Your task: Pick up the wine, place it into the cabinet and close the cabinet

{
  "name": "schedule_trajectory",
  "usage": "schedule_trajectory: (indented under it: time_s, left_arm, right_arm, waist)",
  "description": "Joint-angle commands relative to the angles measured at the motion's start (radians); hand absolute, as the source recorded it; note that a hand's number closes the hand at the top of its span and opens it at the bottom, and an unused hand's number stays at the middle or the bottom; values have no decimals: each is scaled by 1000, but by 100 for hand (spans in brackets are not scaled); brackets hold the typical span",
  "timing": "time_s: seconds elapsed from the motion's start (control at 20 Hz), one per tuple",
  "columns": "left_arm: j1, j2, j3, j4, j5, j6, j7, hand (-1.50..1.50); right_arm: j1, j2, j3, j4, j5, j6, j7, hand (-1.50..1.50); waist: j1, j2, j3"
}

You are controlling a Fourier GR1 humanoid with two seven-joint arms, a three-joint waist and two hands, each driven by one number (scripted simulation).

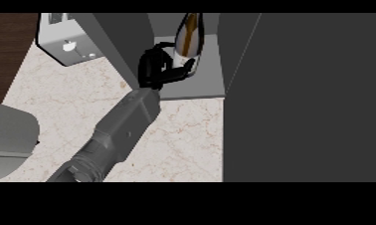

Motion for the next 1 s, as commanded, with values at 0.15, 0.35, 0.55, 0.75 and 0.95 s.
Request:
schedule_trajectory:
  time_s: [0.15,0.35,0.55,0.75,0.95]
  left_arm:
    - [-2,3,45,65,-16,-25,-139,-150]
    - [30,21,22,24,-44,-70,-183,-150]
    - [33,4,27,-20,-45,-62,-196,-150]
    - [101,36,-10,-97,-69,-28,-175,-150]
    - [143,25,-45,-234,-86,35,-131,-150]
  right_arm:
    - [-20,-11,-21,33,18,2,-24,-150]
    - [-44,-7,-8,-7,9,-28,26,-150]
    - [21,16,15,11,57,-3,-42,-150]
    - [40,16,0,-25,54,-17,-30,-150]
    - [31,-10,-9,-57,30,-22,31,-150]
  waist:
    - [19,-2,1]
    - [34,-9,1]
    - [40,-12,2]
    - [66,-23,2]
    - [78,-29,3]
